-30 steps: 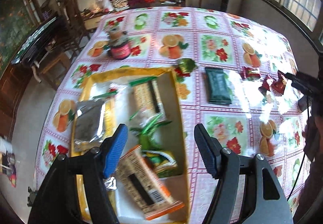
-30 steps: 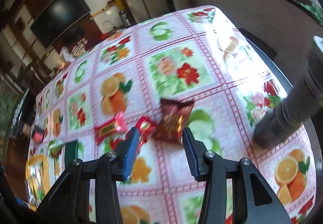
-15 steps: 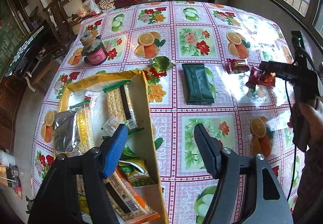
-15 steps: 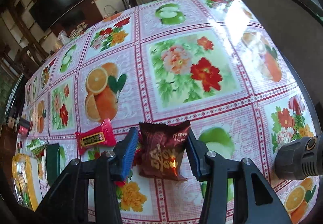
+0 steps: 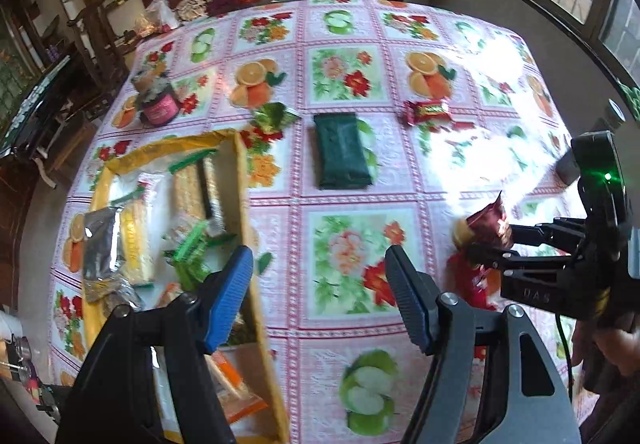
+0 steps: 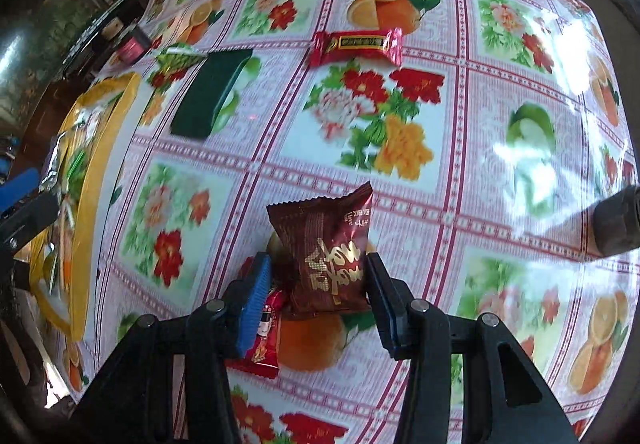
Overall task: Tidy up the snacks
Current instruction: 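Move the right gripper to the brown chocolate wrapper while the left gripper approaches red candies, then grasp the red candy with the left gripper while the right gripper grasps the brown wrapper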
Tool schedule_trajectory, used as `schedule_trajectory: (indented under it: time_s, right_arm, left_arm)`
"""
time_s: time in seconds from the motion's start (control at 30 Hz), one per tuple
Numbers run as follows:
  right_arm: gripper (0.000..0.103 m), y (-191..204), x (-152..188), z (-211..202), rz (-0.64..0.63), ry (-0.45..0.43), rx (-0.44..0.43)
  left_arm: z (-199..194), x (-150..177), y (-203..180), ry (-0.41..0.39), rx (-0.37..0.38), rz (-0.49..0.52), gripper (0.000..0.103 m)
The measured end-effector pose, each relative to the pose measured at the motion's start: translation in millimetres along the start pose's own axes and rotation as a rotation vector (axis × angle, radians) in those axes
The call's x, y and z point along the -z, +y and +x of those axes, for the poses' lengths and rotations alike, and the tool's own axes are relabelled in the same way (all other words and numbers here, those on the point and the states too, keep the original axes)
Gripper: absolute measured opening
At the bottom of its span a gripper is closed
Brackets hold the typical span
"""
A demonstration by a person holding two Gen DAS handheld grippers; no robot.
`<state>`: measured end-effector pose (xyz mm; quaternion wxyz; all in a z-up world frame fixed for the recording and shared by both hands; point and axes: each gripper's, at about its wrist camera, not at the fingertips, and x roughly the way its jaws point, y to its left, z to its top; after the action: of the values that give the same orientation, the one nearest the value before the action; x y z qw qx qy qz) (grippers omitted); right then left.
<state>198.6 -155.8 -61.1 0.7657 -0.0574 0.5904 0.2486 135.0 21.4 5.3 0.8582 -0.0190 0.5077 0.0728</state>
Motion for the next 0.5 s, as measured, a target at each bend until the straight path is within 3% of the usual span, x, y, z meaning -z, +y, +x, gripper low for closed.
schedule_trajectory:
  time_s: [0.23,0.37,0.43,0.5]
  right_arm:
    - [0.058,-13.1,13.7,-5.9,0.09,-0.056,-0.013]
    - [0.06,9.3,7.6,3.3,0.018,-0.08,0.078]
    - [0.055,14.3,13.8,3.8,-0.013,-0.101,0.145]
    - [0.038,10.5,20.8,-1.7,-0.005,-0.119,0.158]
  left_arm:
    - [2.6,12.6,-27.0,0.033,0.057,0.016,0.069]
    - [5.9,18.2,-34.2,0.05,0.059,0.011,0.069]
    - [7.2,20.4,-37.0,0.052,0.056,0.009,0.069]
    - [8.7,22.8,-40.2,0.057,0.058,0.005,0.069]
